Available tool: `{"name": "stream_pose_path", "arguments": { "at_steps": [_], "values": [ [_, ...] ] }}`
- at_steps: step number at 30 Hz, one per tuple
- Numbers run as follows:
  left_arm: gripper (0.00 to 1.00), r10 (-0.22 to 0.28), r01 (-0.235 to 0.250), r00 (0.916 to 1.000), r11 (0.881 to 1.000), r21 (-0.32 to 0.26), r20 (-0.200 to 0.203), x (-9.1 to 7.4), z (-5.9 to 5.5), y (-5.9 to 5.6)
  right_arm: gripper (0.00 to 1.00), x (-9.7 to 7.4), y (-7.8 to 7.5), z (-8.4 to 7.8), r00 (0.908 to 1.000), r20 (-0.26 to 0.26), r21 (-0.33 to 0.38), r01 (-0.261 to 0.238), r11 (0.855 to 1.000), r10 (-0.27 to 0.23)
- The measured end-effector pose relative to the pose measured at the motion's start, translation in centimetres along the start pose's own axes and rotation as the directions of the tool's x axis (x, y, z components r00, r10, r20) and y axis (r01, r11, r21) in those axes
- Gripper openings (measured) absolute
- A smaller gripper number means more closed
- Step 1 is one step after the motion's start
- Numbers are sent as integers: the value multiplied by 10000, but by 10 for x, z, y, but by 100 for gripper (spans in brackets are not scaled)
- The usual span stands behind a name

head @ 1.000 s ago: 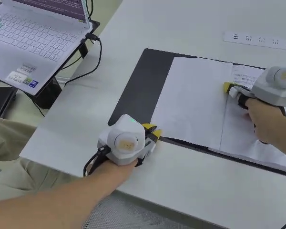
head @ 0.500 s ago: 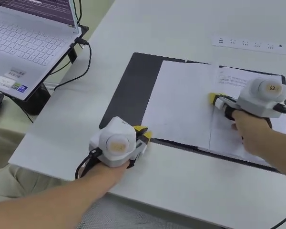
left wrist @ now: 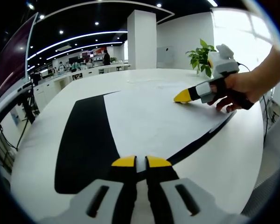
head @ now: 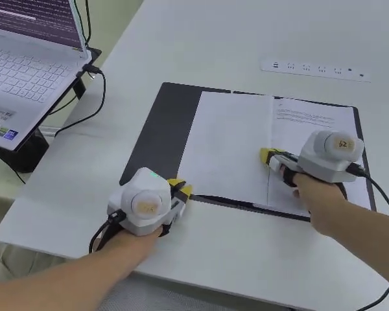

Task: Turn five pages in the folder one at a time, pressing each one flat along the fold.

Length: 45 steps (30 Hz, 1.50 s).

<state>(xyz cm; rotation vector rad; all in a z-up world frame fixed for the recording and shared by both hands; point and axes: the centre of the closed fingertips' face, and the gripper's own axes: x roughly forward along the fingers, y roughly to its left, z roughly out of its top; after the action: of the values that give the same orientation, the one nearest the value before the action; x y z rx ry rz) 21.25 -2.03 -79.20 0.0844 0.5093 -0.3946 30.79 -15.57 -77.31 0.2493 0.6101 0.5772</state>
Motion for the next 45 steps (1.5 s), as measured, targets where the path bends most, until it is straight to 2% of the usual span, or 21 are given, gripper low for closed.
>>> {"name": "stream_pose_path", "arguments": {
  "at_steps": [3, 4, 6, 9, 11, 17, 33, 37, 41, 43, 44, 45],
  "values": [
    [6, -21, 21, 10000, 10000, 62, -18, 0, 0, 0, 0, -6, 5, -5, 10000, 12, -154, -17, 9999, 17],
    [6, -29, 29, 10000, 10000, 77, -21, 0, 0, 0, 0, -9, 5, -7, 10000, -1, 32, -9, 10000, 9],
    [6, -48, 48, 10000, 10000, 80, -11, 0, 0, 0, 0, -12, 6, -13, 9998, -214, 60, 16, 10000, -14],
    [6, -75, 75, 10000, 9999, 138, -7, 0, 0, 0, 0, -18, 9, -19, 9998, -216, -22, -1, 10000, 1],
    [6, -86, 86, 10000, 9998, 181, -12, 0, 0, 0, 0, -17, 5, -22, 9996, -272, 0, -16, 10000, 16],
    [6, -94, 95, 9999, 9996, 272, -45, -2, 2, -1, 0, -27, 9, -32, 9995, -307, 55, 48, 10000, -46],
    [6, -94, 96, 9999, 9994, 336, -50, -3, 2, -2, 0, -60, 28, -62, 9979, -650, 164, 52, 9999, -41],
    [6, -90, 94, 9999, 9992, 401, -97, -3, 2, -2, 0, -69, 32, -71, 9976, -690, 480, 59, 9988, -26],
    [6, -86, 93, 9999, 9988, 491, -144, -3, 3, -3, 0, -77, 36, -77, 9963, -858, 1129, 116, 9935, -19],
    [6, -79, 87, 9998, 9988, 474, -171, -3, 2, -3, 0, -83, 41, -77, 9963, -857, 2078, 132, 9781, 48],
    [6, -78, 86, 9998, 9989, 467, -184, -3, 2, -3, 0, -85, 42, -77, 9963, -851, 2314, 122, 9728, 78],
    [6, -84, 93, 9998, 9988, 476, -196, -3, 3, -3, 0, -89, 44, -76, 9965, -827, 2042, 93, 9789, 78]
  ]
}}
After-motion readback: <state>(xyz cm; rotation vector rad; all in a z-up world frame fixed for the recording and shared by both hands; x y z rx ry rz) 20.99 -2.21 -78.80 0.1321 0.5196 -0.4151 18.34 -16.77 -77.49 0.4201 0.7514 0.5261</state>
